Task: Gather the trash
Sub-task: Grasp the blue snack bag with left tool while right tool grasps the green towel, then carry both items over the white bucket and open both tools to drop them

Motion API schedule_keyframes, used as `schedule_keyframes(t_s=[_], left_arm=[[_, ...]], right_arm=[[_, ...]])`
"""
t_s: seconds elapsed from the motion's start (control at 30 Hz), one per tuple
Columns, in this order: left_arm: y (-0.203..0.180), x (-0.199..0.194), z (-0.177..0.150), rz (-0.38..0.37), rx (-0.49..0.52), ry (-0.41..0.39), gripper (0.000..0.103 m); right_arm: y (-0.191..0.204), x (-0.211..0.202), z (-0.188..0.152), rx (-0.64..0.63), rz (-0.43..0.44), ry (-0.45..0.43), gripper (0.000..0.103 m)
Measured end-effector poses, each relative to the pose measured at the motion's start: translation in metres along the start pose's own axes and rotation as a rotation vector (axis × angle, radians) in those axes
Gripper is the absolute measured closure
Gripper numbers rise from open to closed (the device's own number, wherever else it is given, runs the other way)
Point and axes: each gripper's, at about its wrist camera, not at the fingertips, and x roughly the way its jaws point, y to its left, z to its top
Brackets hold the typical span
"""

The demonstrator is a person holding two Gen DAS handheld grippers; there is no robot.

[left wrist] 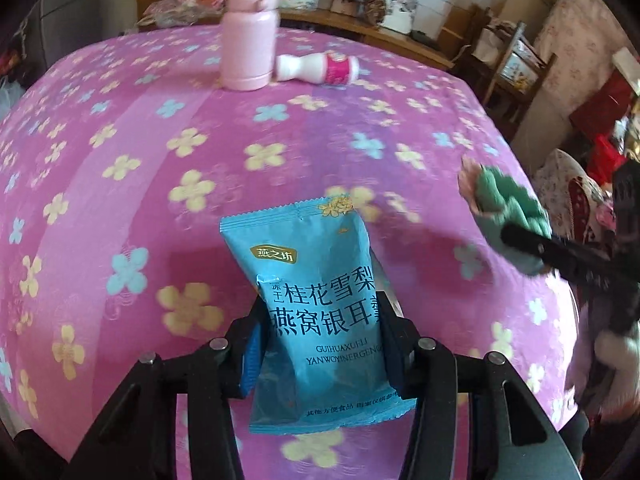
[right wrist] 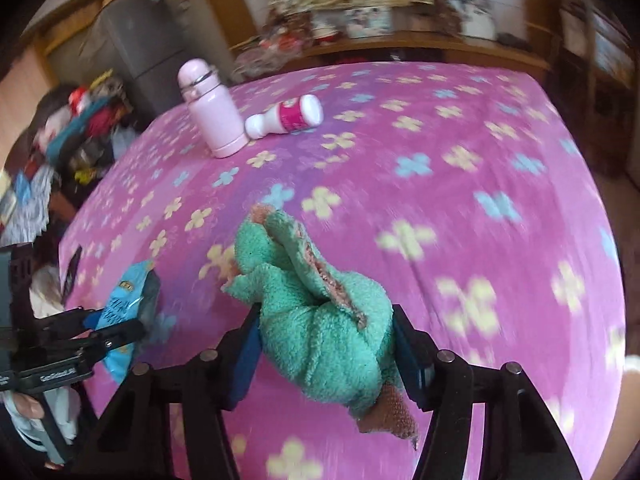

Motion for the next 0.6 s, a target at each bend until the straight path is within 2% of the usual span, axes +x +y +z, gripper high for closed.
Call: schedule_keyframes(t_s=[0.3,0.6], left_arm=[[-0.063,-0.010,-0.006,-0.027,0.114,-0.026,0.052],[-0.137,-0.016,-0.012,-0.075,0.240,-0.050,0.052]], right_arm=[[-0.028,-0.067,-0.053,0.159,-0.057,-0.081,0.040],[-0.066,-0.123,-0.087,0.266,-0.146,-0.143,0.040]])
